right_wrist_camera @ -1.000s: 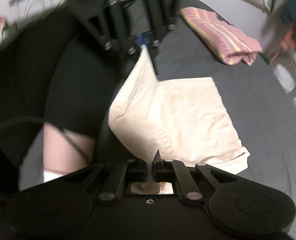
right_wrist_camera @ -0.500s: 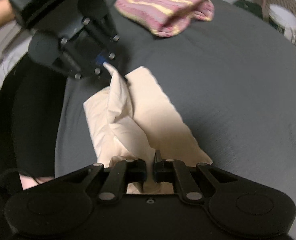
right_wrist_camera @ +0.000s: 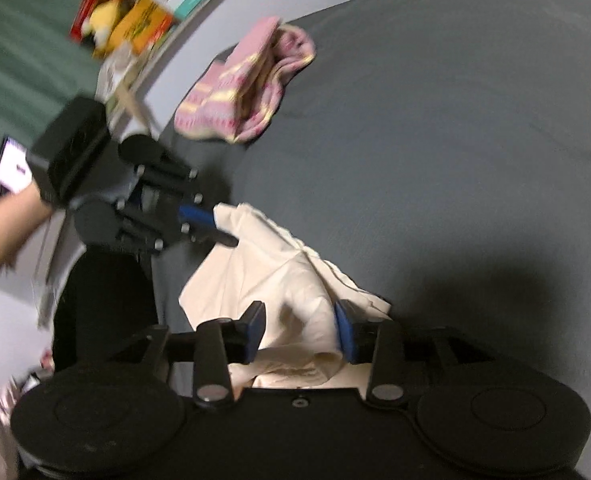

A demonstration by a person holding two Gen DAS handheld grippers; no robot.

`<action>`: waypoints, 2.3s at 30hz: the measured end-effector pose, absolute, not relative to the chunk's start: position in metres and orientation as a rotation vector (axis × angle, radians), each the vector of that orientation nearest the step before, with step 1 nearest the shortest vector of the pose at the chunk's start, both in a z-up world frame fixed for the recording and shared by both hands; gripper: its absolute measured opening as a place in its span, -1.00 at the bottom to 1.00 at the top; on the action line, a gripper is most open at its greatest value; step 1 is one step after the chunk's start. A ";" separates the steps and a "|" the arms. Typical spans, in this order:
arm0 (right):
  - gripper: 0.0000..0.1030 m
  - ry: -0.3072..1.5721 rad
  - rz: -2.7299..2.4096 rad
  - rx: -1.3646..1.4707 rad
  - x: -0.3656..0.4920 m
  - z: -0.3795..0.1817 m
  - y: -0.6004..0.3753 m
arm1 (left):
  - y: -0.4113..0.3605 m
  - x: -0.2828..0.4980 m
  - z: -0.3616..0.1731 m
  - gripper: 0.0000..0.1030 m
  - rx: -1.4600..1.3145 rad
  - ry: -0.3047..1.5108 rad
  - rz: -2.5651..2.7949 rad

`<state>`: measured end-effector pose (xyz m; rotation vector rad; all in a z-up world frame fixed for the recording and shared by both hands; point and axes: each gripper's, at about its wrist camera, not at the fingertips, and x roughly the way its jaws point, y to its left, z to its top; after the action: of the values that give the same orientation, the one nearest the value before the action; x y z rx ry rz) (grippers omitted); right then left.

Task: Fold clothes
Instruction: 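Lift the garment edge with both grippers and fold it over again, then grasp the folded beige garment edge with the right gripper while the left gripper holds beside it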

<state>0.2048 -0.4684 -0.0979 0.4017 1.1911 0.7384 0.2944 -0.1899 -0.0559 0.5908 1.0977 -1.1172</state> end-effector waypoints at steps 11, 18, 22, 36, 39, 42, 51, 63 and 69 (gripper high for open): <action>-0.85 1.136 0.622 0.382 0.203 -0.102 -0.459 | -0.176 0.289 -0.056 -0.92 0.468 1.105 -0.989; -0.64 1.110 0.558 0.342 0.212 -0.099 -0.452 | -0.174 0.280 -0.052 -0.91 0.490 1.097 -0.917; -0.33 1.010 0.517 0.414 0.191 -0.081 -0.472 | -0.178 0.264 -0.032 -0.91 0.545 0.965 -0.836; -0.29 0.830 0.655 0.170 0.093 -0.074 -0.445 | -0.258 0.228 -0.053 -0.91 0.367 1.041 -1.045; -0.30 0.831 0.649 0.191 0.102 -0.078 -0.441 | -0.262 0.234 -0.064 -0.91 0.285 1.063 -1.048; -0.66 0.907 0.615 0.256 0.112 -0.086 -0.440 | -0.264 0.234 -0.074 -0.91 0.291 1.060 -1.026; -0.84 1.017 0.419 0.684 0.090 -0.119 -0.472 | -0.252 0.246 -0.092 -0.92 0.144 1.088 -1.007; -0.23 0.854 0.302 0.539 0.097 -0.085 -0.456 | -0.263 0.223 -0.082 -0.91 0.312 0.955 -1.013; -0.91 0.897 0.206 0.532 0.115 -0.100 -0.451 | -0.248 0.207 -0.056 -0.91 0.354 0.829 -1.119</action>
<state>0.1148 -0.4506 -0.1004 0.5322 0.8974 0.2055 0.2069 -0.2480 -0.0562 0.3537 0.8293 -1.1189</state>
